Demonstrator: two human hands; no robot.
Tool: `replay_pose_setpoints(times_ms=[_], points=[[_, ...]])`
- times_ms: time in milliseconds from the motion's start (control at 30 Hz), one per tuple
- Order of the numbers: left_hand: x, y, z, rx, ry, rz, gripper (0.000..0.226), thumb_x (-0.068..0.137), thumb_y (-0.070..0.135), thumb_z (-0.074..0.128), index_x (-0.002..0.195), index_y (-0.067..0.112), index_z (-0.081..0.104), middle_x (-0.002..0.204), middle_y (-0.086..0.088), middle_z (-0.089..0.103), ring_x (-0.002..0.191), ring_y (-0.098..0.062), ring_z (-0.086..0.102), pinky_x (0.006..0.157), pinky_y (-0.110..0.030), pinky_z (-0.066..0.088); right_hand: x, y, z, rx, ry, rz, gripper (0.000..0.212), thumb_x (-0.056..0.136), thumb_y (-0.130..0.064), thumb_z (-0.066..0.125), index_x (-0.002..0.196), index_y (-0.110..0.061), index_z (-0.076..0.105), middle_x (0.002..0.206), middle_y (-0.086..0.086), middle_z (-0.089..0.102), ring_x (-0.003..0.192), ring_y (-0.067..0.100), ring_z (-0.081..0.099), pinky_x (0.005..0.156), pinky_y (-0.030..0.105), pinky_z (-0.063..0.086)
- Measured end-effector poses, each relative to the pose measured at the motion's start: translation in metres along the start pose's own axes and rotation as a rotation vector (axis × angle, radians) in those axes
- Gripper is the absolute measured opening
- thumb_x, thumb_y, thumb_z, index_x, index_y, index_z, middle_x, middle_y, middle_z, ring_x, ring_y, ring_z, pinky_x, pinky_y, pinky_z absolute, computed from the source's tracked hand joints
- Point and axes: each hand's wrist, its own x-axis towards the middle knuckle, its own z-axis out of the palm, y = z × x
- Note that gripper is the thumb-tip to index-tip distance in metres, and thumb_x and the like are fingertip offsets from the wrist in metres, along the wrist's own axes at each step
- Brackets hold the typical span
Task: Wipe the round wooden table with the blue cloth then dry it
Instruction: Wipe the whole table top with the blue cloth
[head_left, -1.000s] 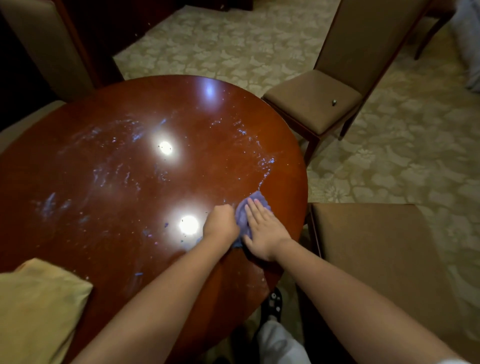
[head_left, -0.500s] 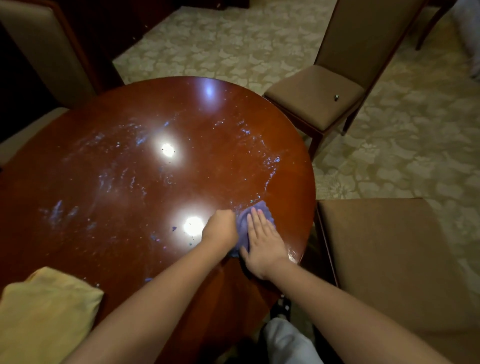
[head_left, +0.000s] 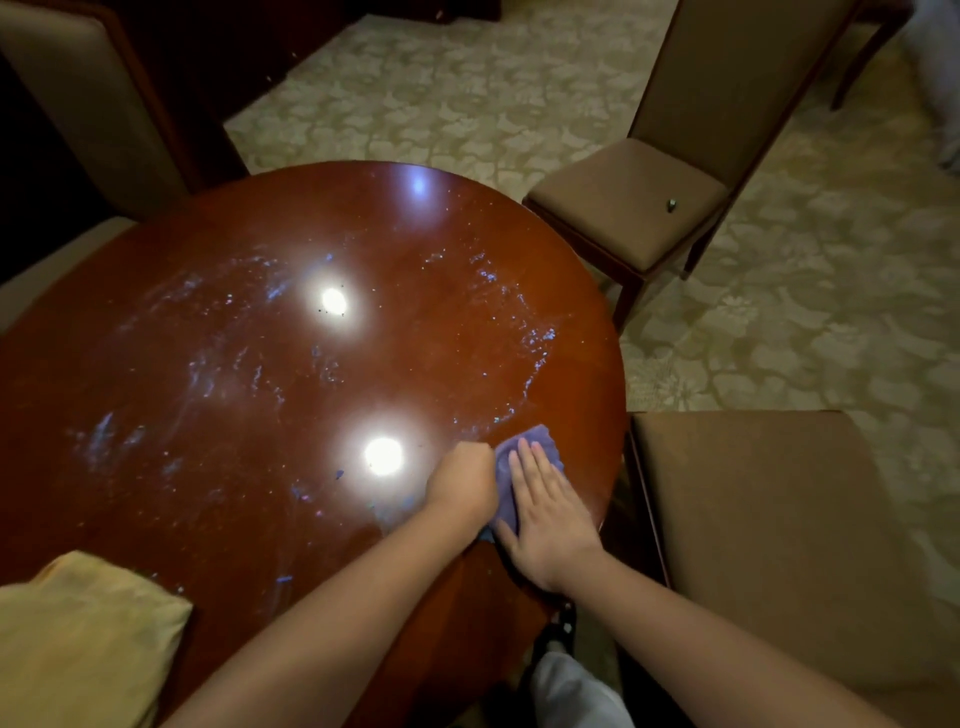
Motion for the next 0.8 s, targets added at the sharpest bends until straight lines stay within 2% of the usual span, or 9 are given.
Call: replay_pose_setpoints(times_ms=[67,100,267,367,467,600,667,733,800], points=[[0.009,0.005,-0.002,0.003,0.034,-0.012,0.028,0.1,0.019,0.042,0.107,0.007,0.066,0.11,-0.013,0.067,0.104,-0.028,0.064,0.083,-0.033,0.05,0.009,0.011,-0.002,-0.039,0.024,-0.033,0.083,0.089,-0.059,0.01,0.145,-0.001,-0.009,0.154,0.013,-0.016,0.144,0.028,-0.015,0.113,0.03,-0.021],[0.016,0.007,-0.005,-0.015,0.05,-0.03,0.028,0.1,0.019,0.042,0.107,0.007,0.066,0.109,-0.013,0.067,0.105,-0.029,0.064,0.083,-0.033,0.05,0.019,0.015,-0.008,-0.038,0.015,-0.037,0.08,0.094,-0.058,0.012,0.145,-0.003,-0.017,0.152,0.01,-0.026,0.141,0.025,-0.025,0.113,0.031,-0.021],[0.029,0.014,-0.009,-0.016,0.074,-0.055,0.027,0.099,0.017,0.043,0.105,0.006,0.067,0.106,-0.013,0.068,0.103,-0.029,0.064,0.082,-0.033,0.051,0.034,0.031,-0.014,-0.023,0.015,-0.061,0.078,0.099,-0.053,0.023,0.148,-0.003,-0.011,0.154,0.011,-0.021,0.145,0.025,-0.017,0.117,0.033,-0.013],[0.023,0.026,0.003,0.023,0.049,-0.006,0.027,0.099,0.016,0.043,0.108,0.007,0.066,0.105,-0.013,0.069,0.101,-0.028,0.066,0.082,-0.033,0.051,0.02,0.042,-0.005,-0.03,0.086,-0.116,0.078,0.091,-0.057,0.02,0.143,-0.001,0.006,0.155,0.015,0.005,0.145,0.029,0.005,0.115,0.03,-0.007],[0.038,0.034,-0.003,0.025,0.06,-0.011,0.026,0.098,0.013,0.042,0.109,0.008,0.066,0.106,-0.013,0.069,0.102,-0.028,0.066,0.082,-0.034,0.051,0.041,0.055,-0.009,-0.023,0.086,-0.143,0.086,0.085,-0.06,0.009,0.146,-0.001,-0.001,0.156,0.014,-0.006,0.143,0.027,-0.014,0.112,0.027,-0.019],[0.062,0.04,-0.021,-0.026,0.063,-0.097,0.022,0.097,0.011,0.047,0.107,0.007,0.066,0.109,-0.012,0.068,0.106,-0.028,0.064,0.083,-0.033,0.051,0.074,0.065,-0.025,-0.088,0.05,-0.172,0.096,0.074,-0.062,-0.01,0.149,-0.003,-0.011,0.15,0.007,-0.026,0.145,0.023,-0.02,0.111,0.029,-0.02],[0.063,0.045,-0.022,-0.009,0.046,-0.079,0.022,0.096,0.012,0.048,0.106,0.007,0.066,0.107,-0.012,0.069,0.104,-0.028,0.065,0.082,-0.033,0.051,0.072,0.069,-0.024,-0.063,0.078,-0.159,0.096,0.076,-0.062,-0.005,0.15,-0.001,-0.001,0.154,0.01,-0.016,0.147,0.025,-0.009,0.117,0.033,-0.011],[0.059,0.053,-0.02,-0.001,0.028,-0.049,0.026,0.098,0.015,0.044,0.106,0.005,0.066,0.107,-0.014,0.068,0.103,-0.029,0.065,0.083,-0.033,0.05,0.061,0.075,-0.026,-0.067,-0.017,-0.138,0.09,0.082,-0.061,0.017,0.143,0.004,0.035,0.153,0.017,0.024,0.142,0.028,0.029,0.117,0.034,0.011],[0.061,0.062,-0.021,0.006,-0.007,-0.021,0.027,0.098,0.011,0.042,0.108,0.004,0.065,0.109,-0.015,0.068,0.104,-0.029,0.064,0.084,-0.033,0.05,0.057,0.086,-0.026,-0.038,-0.098,-0.139,0.079,0.082,-0.058,0.032,0.128,0.002,0.057,0.138,0.016,0.051,0.127,0.027,0.051,0.109,0.033,0.018]])
